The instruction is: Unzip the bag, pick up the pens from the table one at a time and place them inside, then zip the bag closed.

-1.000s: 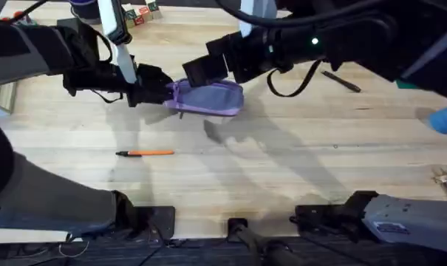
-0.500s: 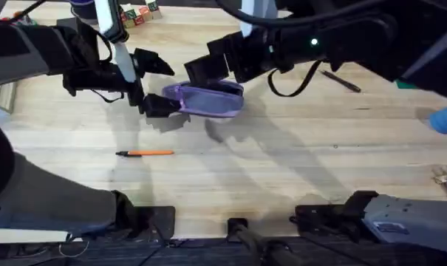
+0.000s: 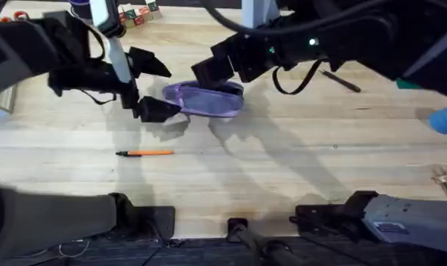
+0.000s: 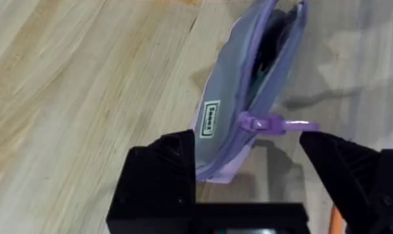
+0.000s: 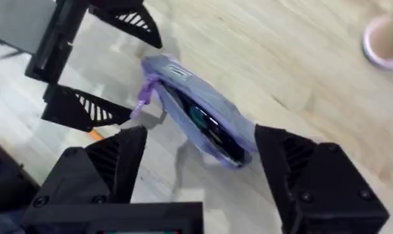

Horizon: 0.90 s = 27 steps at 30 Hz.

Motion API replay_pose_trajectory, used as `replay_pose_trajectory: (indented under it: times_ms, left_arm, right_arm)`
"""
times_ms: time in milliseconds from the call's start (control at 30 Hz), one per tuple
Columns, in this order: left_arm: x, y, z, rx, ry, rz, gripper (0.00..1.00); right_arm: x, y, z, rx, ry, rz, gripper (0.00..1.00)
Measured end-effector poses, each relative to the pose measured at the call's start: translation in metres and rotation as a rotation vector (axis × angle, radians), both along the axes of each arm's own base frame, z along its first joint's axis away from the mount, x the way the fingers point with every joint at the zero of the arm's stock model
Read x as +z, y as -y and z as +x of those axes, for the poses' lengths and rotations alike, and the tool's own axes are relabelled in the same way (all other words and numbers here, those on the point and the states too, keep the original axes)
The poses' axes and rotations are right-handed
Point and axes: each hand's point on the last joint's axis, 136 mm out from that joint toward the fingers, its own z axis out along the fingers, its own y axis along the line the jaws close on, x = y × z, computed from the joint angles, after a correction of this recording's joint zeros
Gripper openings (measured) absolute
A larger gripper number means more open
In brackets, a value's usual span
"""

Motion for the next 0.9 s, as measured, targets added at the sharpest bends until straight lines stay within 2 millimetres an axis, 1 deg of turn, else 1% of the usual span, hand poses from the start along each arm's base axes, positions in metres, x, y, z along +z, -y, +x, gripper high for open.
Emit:
replay_pose_trajectory:
  times_ms: [100, 200, 333, 400, 533, 667, 767, 900]
  left_arm:
    - [0.017, -0.001, -0.009, 0.004, 0.031, 0.034, 0.992]
    - [0.033, -0.001, -0.019, 0.009, 0.059, 0.067, 0.993]
    - [0.041, -0.004, -0.033, 0.020, 0.058, 0.121, 0.993]
    - [0.042, -0.006, -0.038, 0.025, 0.055, 0.147, 0.993]
    - [0.043, -0.009, -0.042, 0.032, 0.057, 0.178, 0.993]
    - [0.042, -0.012, -0.042, 0.045, 0.047, 0.186, 0.993]
    - [0.042, -0.015, -0.041, 0.057, 0.045, 0.186, 0.993]
    - [0.042, -0.016, -0.041, 0.061, 0.045, 0.186, 0.993]
  right_arm:
    - [0.010, -0.006, -0.002, 0.078, 0.037, -0.008, 0.995]
    - [0.026, -0.008, -0.004, 0.143, 0.072, -0.030, 0.995]
    - [0.050, -0.010, -0.004, 0.205, 0.087, -0.076, 0.995]
    - [0.057, -0.010, -0.004, 0.238, 0.068, -0.116, 0.992]
    - [0.056, -0.011, -0.005, 0.307, -0.002, -0.215, 0.992]
    - [0.048, -0.013, -0.001, 0.366, -0.056, -0.292, 0.993]
    - [0.044, -0.017, 0.006, 0.397, -0.038, -0.308, 0.996]
    - [0.054, -0.027, 0.017, 0.436, 0.052, -0.299, 0.996]
